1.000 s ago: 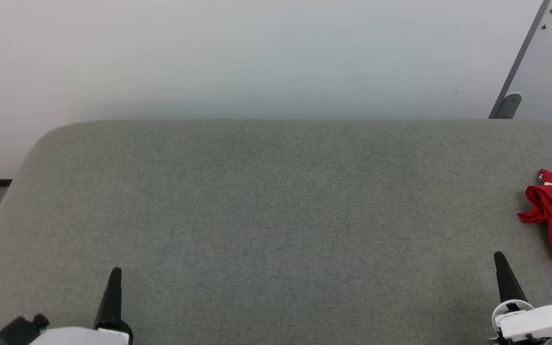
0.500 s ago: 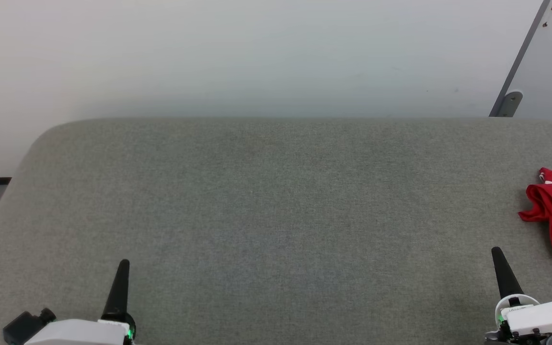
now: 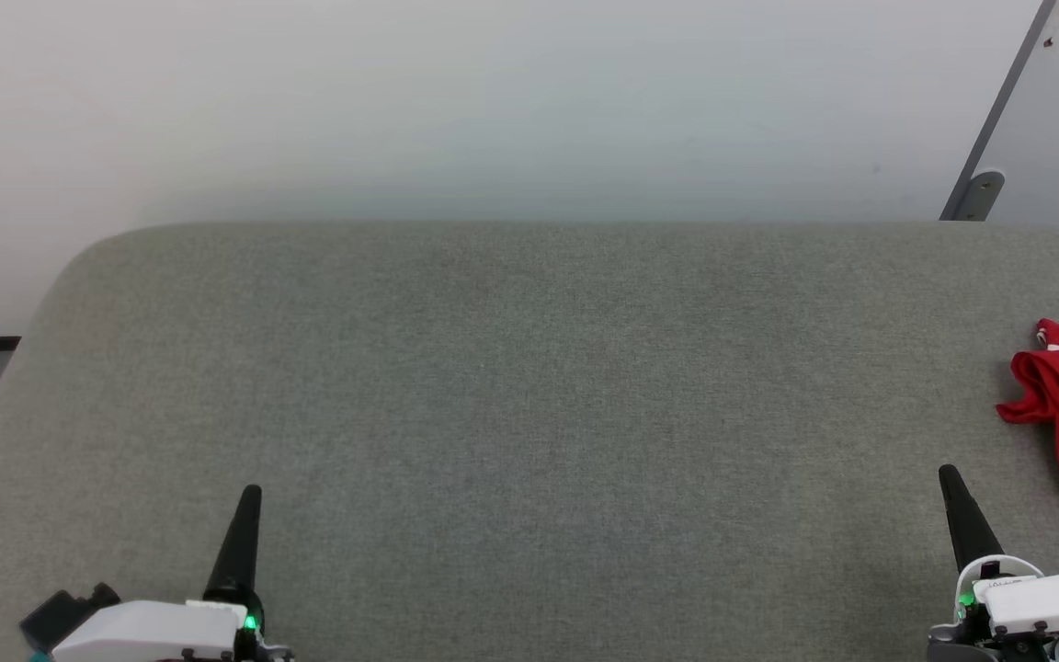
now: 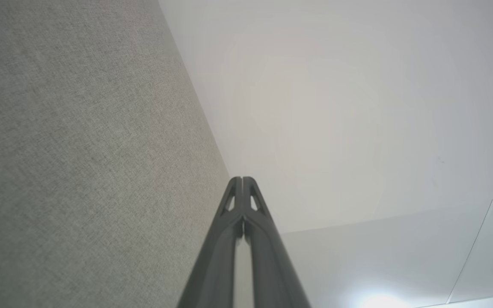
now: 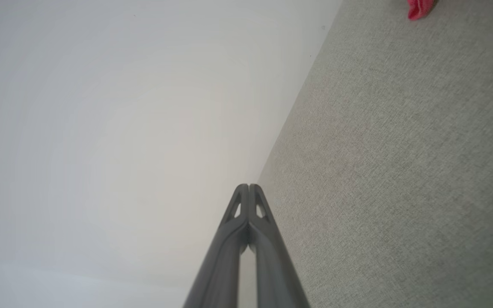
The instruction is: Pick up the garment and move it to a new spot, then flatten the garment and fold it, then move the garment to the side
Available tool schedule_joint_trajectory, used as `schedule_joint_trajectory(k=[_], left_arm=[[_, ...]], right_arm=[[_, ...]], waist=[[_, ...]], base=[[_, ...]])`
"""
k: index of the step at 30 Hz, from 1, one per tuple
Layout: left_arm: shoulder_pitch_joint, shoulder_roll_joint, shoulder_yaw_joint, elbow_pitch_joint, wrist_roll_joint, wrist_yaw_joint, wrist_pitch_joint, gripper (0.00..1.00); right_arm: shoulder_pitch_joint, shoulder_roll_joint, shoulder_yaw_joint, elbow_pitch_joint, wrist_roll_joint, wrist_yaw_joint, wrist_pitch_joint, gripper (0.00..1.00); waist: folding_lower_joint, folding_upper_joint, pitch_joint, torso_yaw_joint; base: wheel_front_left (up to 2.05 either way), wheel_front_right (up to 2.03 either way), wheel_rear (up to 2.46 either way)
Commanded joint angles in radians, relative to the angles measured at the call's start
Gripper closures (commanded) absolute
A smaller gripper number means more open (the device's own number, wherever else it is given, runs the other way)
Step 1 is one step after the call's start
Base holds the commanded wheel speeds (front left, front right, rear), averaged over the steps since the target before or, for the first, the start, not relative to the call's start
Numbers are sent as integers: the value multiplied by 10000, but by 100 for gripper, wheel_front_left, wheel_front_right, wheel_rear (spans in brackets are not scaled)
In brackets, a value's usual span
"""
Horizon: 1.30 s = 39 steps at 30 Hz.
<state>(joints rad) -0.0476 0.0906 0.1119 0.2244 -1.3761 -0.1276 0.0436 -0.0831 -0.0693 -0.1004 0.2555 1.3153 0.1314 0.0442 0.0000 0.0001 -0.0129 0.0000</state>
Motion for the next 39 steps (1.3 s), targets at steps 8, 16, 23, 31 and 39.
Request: schedule_joint_trajectory(k=[8, 16, 23, 31, 39], left_arm=[[-300, -106, 40, 31, -694, -43, 208, 100], [-402, -204, 41, 89, -1209, -47, 370, 100], [-512, -287, 40, 142, -1665, -49, 514, 100], [-596, -366, 39, 187, -2053, -52, 638, 100], [-675, -424, 39, 224, -2376, -55, 738, 100]], right_arm=[[-183, 57, -70, -91, 914, -10, 205, 100], [-224, 103, -95, -101, 1565, -11, 365, 100], [-255, 145, -119, -111, 2096, -12, 504, 100], [-295, 181, -136, -122, 2594, -13, 635, 100], [-281, 214, -152, -125, 2993, -14, 735, 100]], waist=[[0, -1, 37, 0], [0, -1, 71, 0], [0, -1, 102, 0], [0, -1, 132, 0], [0, -1, 160, 0]], base=[[0, 0, 0], [0, 0, 0], [0, 0, 0], [0, 0, 0], [0, 0, 0]])
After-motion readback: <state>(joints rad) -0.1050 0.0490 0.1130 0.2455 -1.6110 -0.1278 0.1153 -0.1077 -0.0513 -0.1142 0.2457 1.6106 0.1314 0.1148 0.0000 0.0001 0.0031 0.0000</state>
